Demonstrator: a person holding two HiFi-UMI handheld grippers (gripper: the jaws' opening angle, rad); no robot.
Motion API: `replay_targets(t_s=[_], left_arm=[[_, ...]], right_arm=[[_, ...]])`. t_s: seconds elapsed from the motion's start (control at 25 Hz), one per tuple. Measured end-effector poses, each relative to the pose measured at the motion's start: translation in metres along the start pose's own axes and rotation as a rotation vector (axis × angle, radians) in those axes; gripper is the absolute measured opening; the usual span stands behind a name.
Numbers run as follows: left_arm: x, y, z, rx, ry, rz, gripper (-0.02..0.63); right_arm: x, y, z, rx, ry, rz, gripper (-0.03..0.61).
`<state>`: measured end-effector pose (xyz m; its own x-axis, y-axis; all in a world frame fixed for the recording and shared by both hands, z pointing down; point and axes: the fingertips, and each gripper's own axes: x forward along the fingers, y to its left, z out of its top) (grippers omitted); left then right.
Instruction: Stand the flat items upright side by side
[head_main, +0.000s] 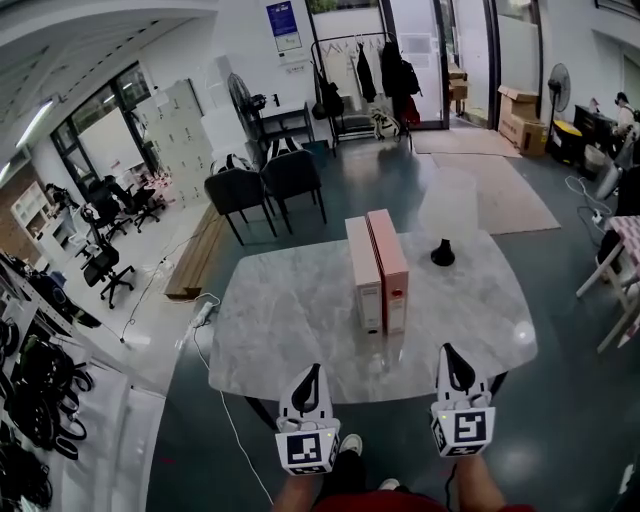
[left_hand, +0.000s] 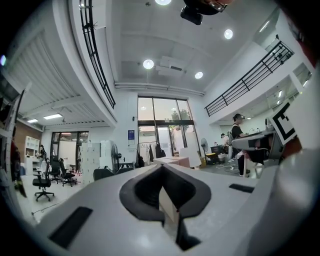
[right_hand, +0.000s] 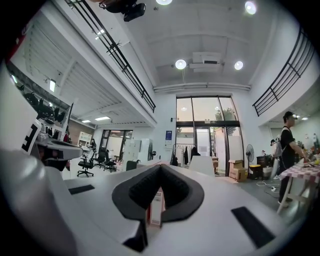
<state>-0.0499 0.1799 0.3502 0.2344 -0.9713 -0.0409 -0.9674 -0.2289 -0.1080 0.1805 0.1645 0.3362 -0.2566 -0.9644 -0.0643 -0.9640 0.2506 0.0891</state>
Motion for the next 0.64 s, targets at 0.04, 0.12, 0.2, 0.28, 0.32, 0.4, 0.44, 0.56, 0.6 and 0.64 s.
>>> replay_targets(t_s=[0.04, 0.12, 0.2, 0.28, 0.32, 0.4, 0.44, 0.56, 0.6, 0.64], left_arm=[[-0.001, 0.001, 0.000, -0.001, 0.000, 0.003, 0.003], [-0.004, 0.003, -0.001, 0.000, -0.001, 0.010, 0.003], [-0.006, 0.002, 0.001, -0.002, -0.003, 0.012, 0.003], [-0.006, 0.002, 0.004, -0.002, -0.004, 0.013, 0.003], [-0.006, 0.001, 0.004, 0.000, -0.003, 0.013, 0.003], [-0.008, 0.000, 0.005, 0.001, -0.005, 0.013, 0.003], [-0.008, -0.001, 0.005, 0.001, -0.007, 0.014, 0.003], [-0.011, -0.005, 0.007, 0.001, -0.004, 0.017, 0.003], [-0.011, -0.006, 0.007, 0.001, -0.003, 0.018, 0.003], [-0.012, -0.007, 0.008, 0.002, -0.003, 0.018, 0.003]], right_arm=[[0.000, 0.001, 0.000, -0.002, 0.001, 0.002, -0.002], [-0.001, 0.004, 0.000, -0.005, 0.001, 0.005, -0.002], [-0.003, 0.006, 0.001, -0.007, -0.001, 0.005, -0.002], [-0.003, 0.006, 0.002, -0.008, -0.001, 0.004, -0.002], [-0.003, 0.006, 0.002, -0.008, -0.001, 0.004, -0.002], [-0.005, 0.005, 0.003, -0.007, -0.002, 0.004, -0.002], [-0.006, 0.004, 0.003, -0.008, -0.002, 0.004, -0.002], [-0.010, 0.002, 0.004, -0.012, -0.002, 0.003, -0.002], [-0.011, 0.001, 0.005, -0.013, -0.002, 0.003, -0.002], [-0.012, 0.000, 0.005, -0.014, -0.002, 0.004, -0.002]])
